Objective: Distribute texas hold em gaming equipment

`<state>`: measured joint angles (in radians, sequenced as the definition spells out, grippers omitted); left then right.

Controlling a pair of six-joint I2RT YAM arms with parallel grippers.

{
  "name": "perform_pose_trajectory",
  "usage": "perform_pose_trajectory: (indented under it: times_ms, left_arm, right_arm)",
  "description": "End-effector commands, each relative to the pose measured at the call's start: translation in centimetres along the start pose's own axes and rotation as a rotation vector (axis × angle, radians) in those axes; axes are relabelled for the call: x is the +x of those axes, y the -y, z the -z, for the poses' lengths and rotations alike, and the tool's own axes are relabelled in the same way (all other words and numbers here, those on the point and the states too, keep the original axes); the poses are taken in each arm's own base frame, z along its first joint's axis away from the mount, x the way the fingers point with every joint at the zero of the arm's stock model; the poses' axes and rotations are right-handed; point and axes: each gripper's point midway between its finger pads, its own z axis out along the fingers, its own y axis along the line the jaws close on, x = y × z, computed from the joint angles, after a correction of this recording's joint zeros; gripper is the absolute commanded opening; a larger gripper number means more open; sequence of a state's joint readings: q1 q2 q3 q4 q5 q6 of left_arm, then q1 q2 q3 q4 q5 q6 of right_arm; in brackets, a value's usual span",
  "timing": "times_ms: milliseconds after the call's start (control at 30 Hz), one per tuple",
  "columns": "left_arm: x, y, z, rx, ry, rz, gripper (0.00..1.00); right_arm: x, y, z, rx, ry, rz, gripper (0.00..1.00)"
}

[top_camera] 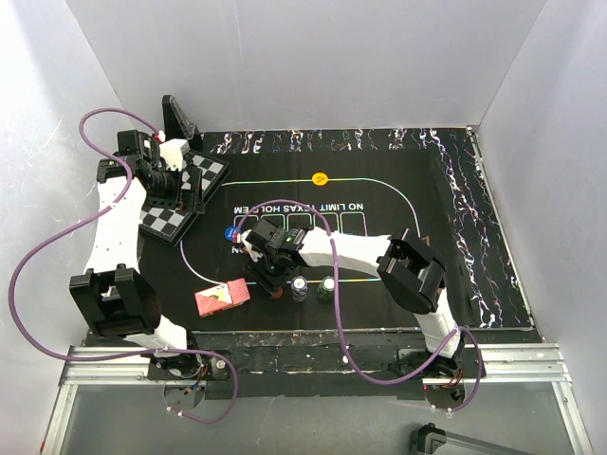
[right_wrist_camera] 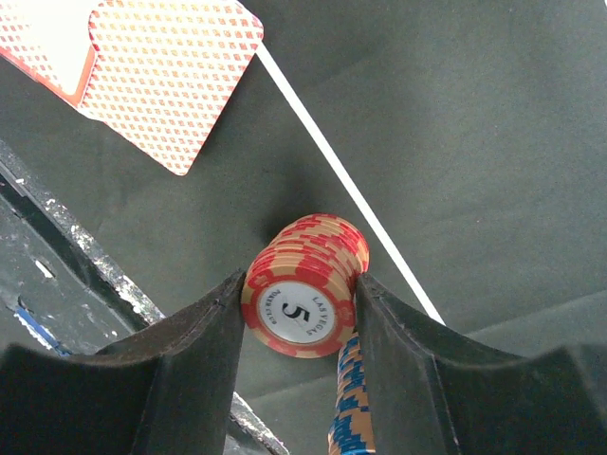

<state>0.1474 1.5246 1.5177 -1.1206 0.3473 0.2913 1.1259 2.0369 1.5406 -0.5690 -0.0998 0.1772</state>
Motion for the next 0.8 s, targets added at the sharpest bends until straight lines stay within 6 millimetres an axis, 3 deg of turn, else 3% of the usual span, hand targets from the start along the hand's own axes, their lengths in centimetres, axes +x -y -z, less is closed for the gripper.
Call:
perform_pose_trajectory:
  times_ms: [0,67,367,667,767]
  left_arm:
    - [-1.4,0.0,2.0,-0.033,0.077,-0.028,1.00]
    - [-1.3,0.1,2.0,-0.033,0.077,-0.026,1.00]
    - [-1.1,0.1,2.0,-0.033,0.073,-0.026,1.00]
    - [-1.1,0.1,2.0,-0.031,0.072,-0.029,1.00]
    - [-1.1,0.0,1.9,-0.032,0.070,-0.031,1.00]
  right_arm:
    - [-0.6,-0.5,0.1,-0.014,0.022,0.008,0.54]
    - [-0.8,-0.4,0.5,-0.011,0.035,0.010,0.50]
    - [-1.9,-0.4,2.3,0.024,0.082,0.034,0.45]
    - [-3.7,-0.2,5.2,0.069,0.141,0.065,0.46]
    - [-4.9,0.2,6.6,0.096,0.184,0.080,0.42]
